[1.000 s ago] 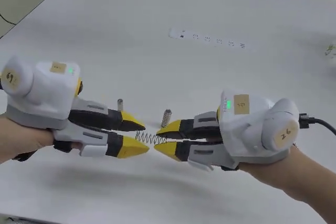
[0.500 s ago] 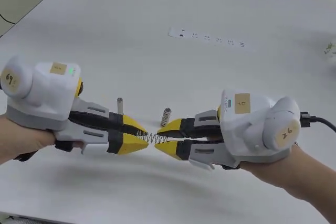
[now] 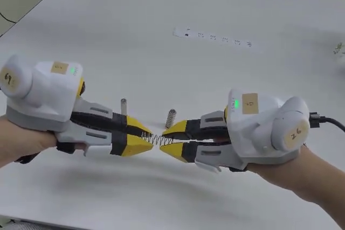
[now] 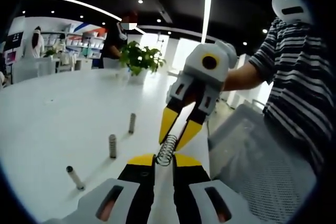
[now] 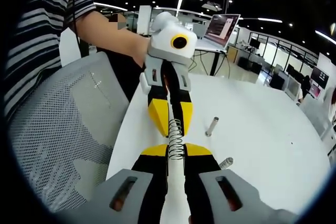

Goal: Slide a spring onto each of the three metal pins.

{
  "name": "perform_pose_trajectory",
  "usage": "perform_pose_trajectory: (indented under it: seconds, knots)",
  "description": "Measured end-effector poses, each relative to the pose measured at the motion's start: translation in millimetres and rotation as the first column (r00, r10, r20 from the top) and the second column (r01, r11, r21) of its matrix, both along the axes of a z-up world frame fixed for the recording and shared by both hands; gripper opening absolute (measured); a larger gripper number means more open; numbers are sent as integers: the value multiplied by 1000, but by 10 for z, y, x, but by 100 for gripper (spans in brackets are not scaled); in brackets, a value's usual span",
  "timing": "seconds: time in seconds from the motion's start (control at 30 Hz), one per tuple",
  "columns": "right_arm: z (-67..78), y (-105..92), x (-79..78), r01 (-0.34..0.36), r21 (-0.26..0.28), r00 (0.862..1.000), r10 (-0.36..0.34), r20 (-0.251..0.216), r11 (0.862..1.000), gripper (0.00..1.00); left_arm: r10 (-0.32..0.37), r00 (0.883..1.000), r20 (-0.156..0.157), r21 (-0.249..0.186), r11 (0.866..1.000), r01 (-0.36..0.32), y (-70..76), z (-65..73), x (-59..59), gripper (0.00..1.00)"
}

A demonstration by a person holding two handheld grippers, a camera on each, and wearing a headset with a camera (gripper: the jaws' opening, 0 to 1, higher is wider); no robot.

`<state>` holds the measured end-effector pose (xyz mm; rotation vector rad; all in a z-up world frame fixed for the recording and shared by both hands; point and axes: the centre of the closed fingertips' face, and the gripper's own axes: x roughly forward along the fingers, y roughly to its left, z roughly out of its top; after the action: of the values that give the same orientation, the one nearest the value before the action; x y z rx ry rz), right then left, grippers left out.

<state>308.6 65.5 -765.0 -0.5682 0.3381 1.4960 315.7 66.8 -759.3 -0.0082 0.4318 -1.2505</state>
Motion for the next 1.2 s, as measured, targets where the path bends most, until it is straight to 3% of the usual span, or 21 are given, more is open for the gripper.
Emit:
perform_pose_trajectory:
  seconds: [0.53,0.87,1.2]
  knots:
    - [-12,-24,-6,-2,-10,1000,2,0,1000,8,-25,1000,18,-1,1000,25,-28,16,-26,2]
    - [-26,-76,-9,44,1,997,-44,-63,999,14,-26,1000,12,-11,1000,26,-35,25,-23,2]
    - [-30,-103,-3,47,12,997,-46,-65,999,8,-28,1000,9,-12,1000,28,-34,34,-33,2]
